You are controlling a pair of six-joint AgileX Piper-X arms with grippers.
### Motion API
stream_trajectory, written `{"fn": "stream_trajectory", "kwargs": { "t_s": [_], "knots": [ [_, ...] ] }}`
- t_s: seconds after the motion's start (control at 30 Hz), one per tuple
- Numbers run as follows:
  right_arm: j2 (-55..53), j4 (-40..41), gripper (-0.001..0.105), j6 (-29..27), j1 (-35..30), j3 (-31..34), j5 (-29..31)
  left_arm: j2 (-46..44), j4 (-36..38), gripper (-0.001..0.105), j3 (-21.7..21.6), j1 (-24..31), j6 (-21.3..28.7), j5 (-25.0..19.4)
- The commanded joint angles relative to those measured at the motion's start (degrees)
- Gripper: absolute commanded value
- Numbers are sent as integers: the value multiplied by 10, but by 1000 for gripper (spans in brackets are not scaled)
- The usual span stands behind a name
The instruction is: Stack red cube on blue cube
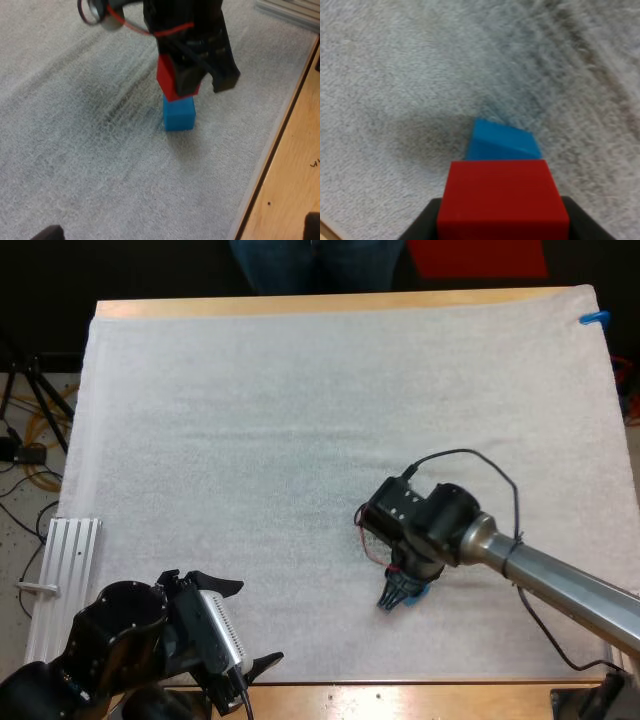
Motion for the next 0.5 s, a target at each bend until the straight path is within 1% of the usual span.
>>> {"fn": "stream_trajectory", "kwargs": {
  "t_s": [0.0,0.3,0.47],
  "knots": [
    [7,1,32,3,1,-4,0,1,-1,87,-4,-2,2,-3],
    [47,-8,32,11,0,-4,-3,1,0,87,-4,-2,2,-3],
    [52,-9,32,18,0,2,-5,1,0,87,-4,-2,2,-3]
  ]
}}
